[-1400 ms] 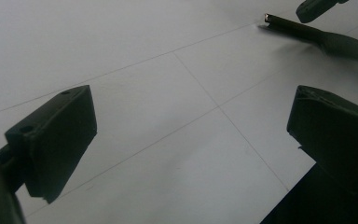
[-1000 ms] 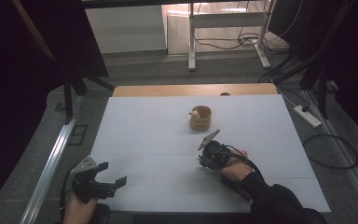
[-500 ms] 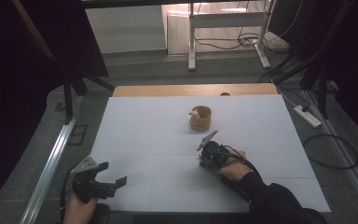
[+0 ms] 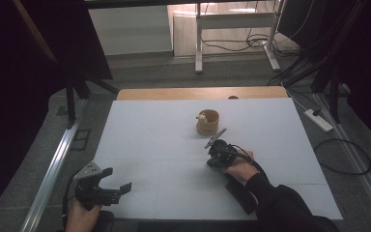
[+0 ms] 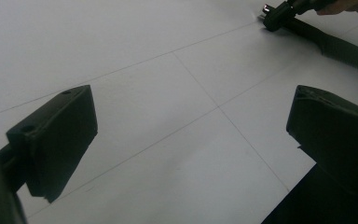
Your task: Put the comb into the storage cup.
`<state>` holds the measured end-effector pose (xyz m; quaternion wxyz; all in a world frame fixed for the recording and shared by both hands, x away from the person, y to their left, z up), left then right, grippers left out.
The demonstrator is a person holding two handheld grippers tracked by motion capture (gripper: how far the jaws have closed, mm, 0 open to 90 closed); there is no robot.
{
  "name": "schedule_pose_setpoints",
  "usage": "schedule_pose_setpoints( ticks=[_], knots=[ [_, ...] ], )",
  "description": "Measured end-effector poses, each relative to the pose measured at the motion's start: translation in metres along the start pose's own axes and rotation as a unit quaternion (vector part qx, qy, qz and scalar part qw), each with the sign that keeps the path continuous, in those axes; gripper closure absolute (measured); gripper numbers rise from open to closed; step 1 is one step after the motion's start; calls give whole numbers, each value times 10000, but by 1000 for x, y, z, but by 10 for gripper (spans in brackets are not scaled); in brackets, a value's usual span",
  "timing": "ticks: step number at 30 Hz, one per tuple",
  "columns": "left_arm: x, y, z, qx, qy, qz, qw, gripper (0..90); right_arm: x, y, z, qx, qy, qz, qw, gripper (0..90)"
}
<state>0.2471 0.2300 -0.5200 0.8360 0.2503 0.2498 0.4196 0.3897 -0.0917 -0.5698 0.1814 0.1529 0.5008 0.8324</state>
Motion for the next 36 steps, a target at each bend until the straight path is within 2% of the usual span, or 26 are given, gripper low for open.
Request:
schedule_pose_setpoints(
  ticks=[18,36],
  knots=[
    [0,0,0,16,-19,17,10000,30,-30,5,-3,-100,-376,-176,9991,898],
    [-1,-1,0,24,-28,12,10000,30,-61,22,-25,9,-737,-602,9955,899]
  ],
)
Point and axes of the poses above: each handheld gripper's, and its own axes: y roughly backward along the jaws, z roughly out of its top, x roughly to its left, the point moved 7 cm from there along -y, roughly forward along the jaws, and after that the axes turned 2 degrees about z, right-handed, at the moved point
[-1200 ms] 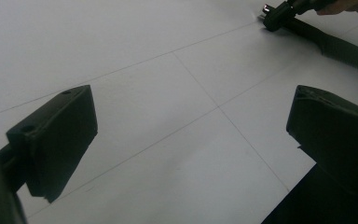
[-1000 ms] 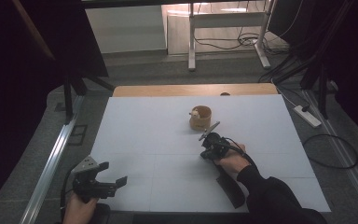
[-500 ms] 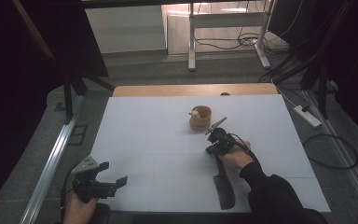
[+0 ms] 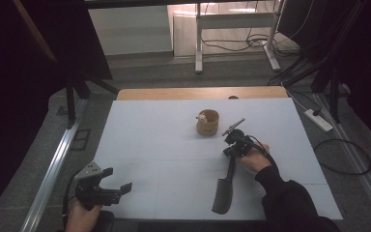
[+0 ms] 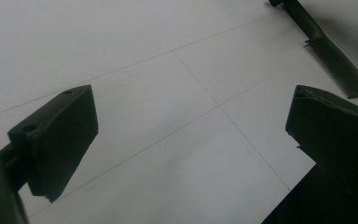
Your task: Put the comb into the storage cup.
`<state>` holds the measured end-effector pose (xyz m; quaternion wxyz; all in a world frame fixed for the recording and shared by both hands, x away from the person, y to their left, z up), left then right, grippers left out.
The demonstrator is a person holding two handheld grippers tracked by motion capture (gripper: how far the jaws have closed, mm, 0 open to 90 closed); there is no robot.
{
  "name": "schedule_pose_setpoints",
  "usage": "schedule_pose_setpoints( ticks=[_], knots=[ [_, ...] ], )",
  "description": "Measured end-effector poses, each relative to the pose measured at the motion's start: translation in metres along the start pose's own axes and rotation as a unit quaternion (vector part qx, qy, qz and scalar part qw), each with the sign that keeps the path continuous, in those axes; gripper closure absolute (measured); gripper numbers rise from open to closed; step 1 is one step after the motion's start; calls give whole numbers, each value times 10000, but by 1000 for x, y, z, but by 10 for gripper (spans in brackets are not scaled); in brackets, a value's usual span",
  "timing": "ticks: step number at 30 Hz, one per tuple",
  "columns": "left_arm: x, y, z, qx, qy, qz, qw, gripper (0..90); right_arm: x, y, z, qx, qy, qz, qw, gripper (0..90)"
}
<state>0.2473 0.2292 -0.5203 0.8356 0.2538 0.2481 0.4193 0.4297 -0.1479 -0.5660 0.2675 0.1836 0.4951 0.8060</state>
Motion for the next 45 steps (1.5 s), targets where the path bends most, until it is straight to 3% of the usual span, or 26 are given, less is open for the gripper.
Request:
schedule_pose_setpoints(
  ticks=[10,22,34,42,45],
  knots=[
    [0,0,0,10,-13,-6,10000,31,-14,11,-18,39,-218,-31,9998,898],
    [-1,0,0,17,-44,-2,10000,32,-15,25,-45,6,-322,-62,9995,899],
    [-2,-1,0,50,-79,22,10000,33,-6,43,-80,-59,-576,-33,9983,899],
    [-2,-1,0,51,-80,22,10000,34,6,49,-92,-5,-511,-184,9985,899],
    [-2,-1,0,56,-81,19,9999,34,10,51,-97,31,-516,-137,9986,898]
  ],
)
Point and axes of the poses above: each handheld gripper's, and its own axes: y roughly backward along the jaws, z roughly out of its top, x roughly to its left, the point moved 7 cm from there along -y, roughly forward along the jaws, and after that the axes turned 2 degrees about z, right-handed, at the moved point
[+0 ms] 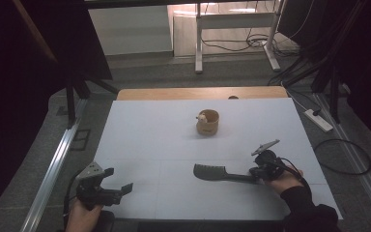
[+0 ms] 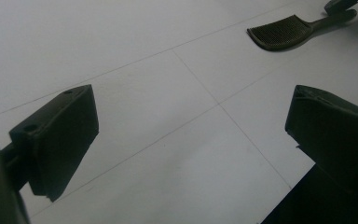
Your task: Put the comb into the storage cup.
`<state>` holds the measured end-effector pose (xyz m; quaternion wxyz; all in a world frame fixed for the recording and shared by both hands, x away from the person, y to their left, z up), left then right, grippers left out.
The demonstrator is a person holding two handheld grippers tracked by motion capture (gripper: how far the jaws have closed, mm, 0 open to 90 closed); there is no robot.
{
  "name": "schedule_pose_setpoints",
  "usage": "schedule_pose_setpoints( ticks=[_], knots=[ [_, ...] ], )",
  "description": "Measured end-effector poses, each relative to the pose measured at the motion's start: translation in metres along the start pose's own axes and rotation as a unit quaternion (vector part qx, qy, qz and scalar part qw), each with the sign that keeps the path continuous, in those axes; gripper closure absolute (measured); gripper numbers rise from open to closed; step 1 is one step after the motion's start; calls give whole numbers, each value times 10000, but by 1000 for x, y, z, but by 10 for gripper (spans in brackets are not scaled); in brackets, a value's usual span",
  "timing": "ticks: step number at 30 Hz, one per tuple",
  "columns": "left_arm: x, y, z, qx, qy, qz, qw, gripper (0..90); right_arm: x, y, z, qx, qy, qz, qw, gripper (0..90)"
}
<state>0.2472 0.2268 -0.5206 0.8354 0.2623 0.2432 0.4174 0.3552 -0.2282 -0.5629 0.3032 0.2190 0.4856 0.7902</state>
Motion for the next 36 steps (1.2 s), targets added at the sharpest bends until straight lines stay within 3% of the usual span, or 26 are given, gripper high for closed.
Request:
schedule_pose_setpoints(
  ticks=[7,25,30,36],
  knots=[
    [0,0,0,-4,-4,4,10000,34,9,4,-9,53,-27,64,10000,898],
    [-1,-1,0,7,-24,9,10000,34,46,6,-18,203,297,335,9988,898],
    [-1,-1,0,7,-24,7,10000,34,45,7,-16,124,289,267,9991,897],
    [0,-1,0,10,-18,8,10000,34,39,19,-7,-237,151,126,9995,734]
  ],
)
Point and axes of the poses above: each handheld gripper's, and its own axes: y roughly backward along the jaws, z roughly out of its top, x roughly to its left, the point moved 7 cm from there along -y, roughly forward along the jaws, and after that the axes turned 2 degrees about z, right-handed, at the moved point
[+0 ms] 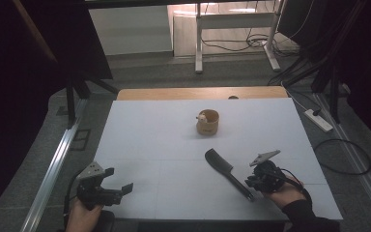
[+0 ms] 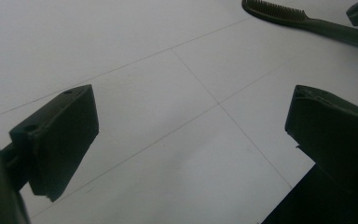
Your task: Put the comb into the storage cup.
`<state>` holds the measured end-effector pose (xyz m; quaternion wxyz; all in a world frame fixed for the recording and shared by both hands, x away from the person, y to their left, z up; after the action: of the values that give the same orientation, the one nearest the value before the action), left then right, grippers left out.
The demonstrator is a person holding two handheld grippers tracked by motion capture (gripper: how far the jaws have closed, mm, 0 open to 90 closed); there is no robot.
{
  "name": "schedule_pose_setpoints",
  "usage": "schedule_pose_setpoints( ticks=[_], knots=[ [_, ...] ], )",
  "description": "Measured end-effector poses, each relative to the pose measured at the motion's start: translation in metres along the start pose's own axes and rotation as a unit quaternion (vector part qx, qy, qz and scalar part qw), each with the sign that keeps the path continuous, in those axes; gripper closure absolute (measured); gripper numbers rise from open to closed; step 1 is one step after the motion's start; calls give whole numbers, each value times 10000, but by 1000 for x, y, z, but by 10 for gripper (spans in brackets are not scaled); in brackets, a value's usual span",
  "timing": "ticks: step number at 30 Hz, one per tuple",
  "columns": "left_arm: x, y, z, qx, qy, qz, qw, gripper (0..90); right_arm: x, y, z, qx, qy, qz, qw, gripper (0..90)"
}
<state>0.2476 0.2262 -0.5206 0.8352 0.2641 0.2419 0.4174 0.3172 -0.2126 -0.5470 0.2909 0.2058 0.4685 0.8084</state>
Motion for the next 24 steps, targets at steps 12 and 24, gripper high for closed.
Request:
schedule_pose_setpoints(
  ticks=[12,24],
  knots=[
    [0,0,0,27,-10,7,10000,34,5,4,17,-104,63,-197,9997,197],
    [0,0,0,34,-14,5,10000,35,15,-6,30,68,274,-184,9994,0]
  ],
)
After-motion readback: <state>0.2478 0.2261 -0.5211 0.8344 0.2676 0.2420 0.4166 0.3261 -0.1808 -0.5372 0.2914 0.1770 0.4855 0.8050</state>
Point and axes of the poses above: each handheld gripper's, and its own axes: y roughly backward along the jaws, z roughly out of its top, x roughly to its left, the point moved 7 cm from there along -y, roughly forward along the jaws, and after that the axes turned 2 degrees about z, right-handed, at the moved point
